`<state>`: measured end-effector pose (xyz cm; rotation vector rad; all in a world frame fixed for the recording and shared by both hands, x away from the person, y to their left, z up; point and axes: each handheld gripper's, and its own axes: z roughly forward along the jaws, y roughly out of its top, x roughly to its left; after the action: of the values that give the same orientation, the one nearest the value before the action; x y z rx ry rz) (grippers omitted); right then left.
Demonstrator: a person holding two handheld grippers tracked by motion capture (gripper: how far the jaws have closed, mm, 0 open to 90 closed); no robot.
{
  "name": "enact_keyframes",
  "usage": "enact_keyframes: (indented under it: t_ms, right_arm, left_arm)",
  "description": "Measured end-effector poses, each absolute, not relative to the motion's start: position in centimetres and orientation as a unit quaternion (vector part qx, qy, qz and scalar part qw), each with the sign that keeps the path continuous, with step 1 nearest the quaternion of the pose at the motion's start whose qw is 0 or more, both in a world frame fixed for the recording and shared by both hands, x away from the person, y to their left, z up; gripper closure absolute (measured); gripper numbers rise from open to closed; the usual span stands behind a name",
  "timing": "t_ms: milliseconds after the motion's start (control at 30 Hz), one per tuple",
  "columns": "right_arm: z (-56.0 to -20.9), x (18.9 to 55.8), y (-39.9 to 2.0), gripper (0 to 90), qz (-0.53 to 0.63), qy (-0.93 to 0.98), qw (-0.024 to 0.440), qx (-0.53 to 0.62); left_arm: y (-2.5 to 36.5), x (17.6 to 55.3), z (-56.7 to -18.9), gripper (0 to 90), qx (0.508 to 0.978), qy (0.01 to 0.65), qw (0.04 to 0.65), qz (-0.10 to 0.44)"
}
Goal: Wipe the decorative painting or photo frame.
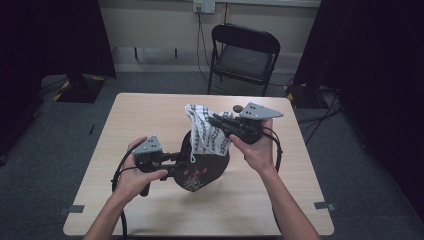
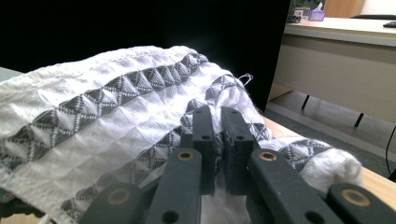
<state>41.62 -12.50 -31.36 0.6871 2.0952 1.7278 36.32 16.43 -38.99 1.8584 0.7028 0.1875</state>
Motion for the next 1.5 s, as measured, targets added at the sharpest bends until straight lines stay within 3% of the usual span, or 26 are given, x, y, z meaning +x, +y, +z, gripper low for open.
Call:
enact_keyframes:
  t_ms: [167,267,500,667,1000,1267,1500]
  right_arm:
    - [-31.0,41.6,-12.2,85.7,0.611,0.737,0.169,0.237]
    - [-31.1,41.7,-12.1,85.7,0.607,0.740,0.167,0.237]
    - [-32.6,42.6,-13.5,85.7,0.593,0.741,0.172,0.265]
    - [-33.0,43.0,-14.3,85.8,0.591,0.737,0.165,0.283]
    - [-31.1,41.6,-11.3,85.8,0.607,0.743,0.163,0.230]
    - [-32.8,43.3,-12.9,85.8,0.585,0.741,0.184,0.274]
    - [-33.1,43.6,-13.5,85.8,0.588,0.736,0.173,0.286]
  left_arm:
    - [16.2,36.2,-38.8,57.9,0.780,0.292,0.546,0.085]
    - [16.4,36.2,-38.9,69.6,0.781,0.288,0.547,0.087]
    - [16.4,36.2,-38.8,78.2,0.784,0.283,0.547,0.080]
    - [16.4,36.2,-38.8,78.5,0.784,0.286,0.546,0.069]
    - [16.5,36.1,-38.7,78.5,0.786,0.288,0.542,0.070]
    - [16.5,36.2,-38.9,77.8,0.782,0.288,0.549,0.064]
    - [16.4,36.1,-38.7,77.2,0.786,0.288,0.543,0.063]
